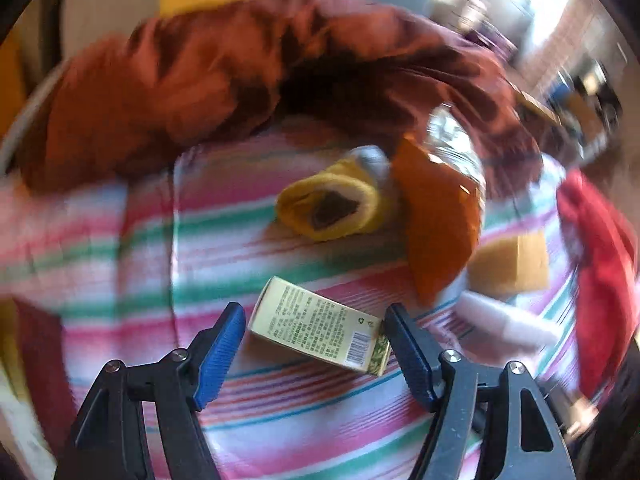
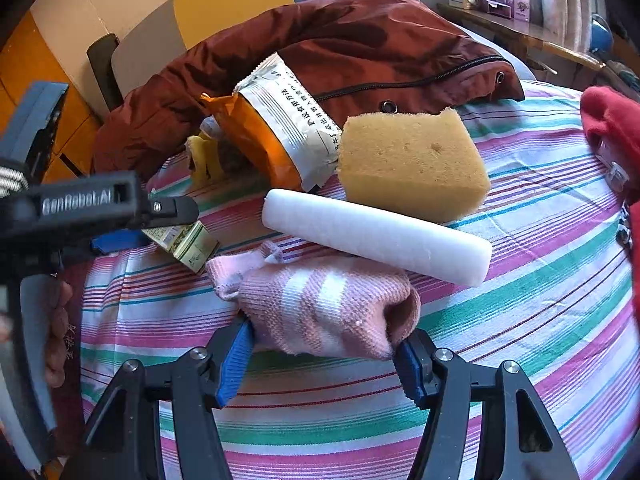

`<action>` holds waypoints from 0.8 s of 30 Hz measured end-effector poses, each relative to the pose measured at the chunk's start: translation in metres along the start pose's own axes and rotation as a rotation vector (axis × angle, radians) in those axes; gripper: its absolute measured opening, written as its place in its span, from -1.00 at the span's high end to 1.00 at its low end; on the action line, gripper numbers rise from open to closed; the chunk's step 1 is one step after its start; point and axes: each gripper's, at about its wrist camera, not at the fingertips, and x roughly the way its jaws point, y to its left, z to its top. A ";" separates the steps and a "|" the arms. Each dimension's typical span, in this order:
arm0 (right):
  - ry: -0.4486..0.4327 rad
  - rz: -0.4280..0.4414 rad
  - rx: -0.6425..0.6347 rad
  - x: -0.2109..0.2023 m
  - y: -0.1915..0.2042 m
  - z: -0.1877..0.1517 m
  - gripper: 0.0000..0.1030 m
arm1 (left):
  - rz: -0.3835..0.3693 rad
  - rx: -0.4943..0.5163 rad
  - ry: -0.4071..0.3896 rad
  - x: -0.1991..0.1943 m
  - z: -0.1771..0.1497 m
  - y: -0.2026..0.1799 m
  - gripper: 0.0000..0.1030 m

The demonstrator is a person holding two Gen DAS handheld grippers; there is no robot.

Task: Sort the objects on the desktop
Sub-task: 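Grasp the small green-labelled box with the left tool while the right tool grasps the pink sock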

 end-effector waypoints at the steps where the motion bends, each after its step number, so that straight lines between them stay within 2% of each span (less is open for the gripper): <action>1: 0.000 0.000 0.000 0.000 0.000 0.000 -0.25 | -0.008 0.039 -0.008 -0.002 -0.001 -0.002 -0.43; 4: 0.001 -0.003 -0.003 -0.001 0.000 -0.002 -0.25 | 0.001 0.160 -0.033 -0.005 -0.006 -0.007 -0.61; 9: 0.002 -0.003 -0.005 -0.001 -0.001 -0.002 -0.26 | -0.012 0.297 -0.045 -0.003 -0.003 -0.017 -0.61; 12: 0.001 -0.006 -0.010 -0.002 -0.002 -0.002 -0.26 | 0.019 0.335 -0.021 0.005 -0.003 -0.020 -0.56; 14: 0.001 -0.008 -0.014 -0.002 -0.002 -0.003 -0.27 | 0.032 0.337 -0.020 0.009 -0.007 -0.020 -0.44; 16: 0.000 -0.007 -0.017 -0.003 -0.003 -0.003 -0.27 | 0.024 0.319 -0.029 0.009 -0.006 -0.018 -0.42; 20: -0.006 -0.013 -0.026 -0.006 -0.003 -0.005 -0.07 | 0.013 0.280 -0.041 0.004 -0.010 -0.013 -0.40; 24: 0.000 0.009 -0.039 -0.010 -0.004 0.000 0.01 | 0.005 0.208 -0.071 -0.014 -0.027 -0.001 -0.40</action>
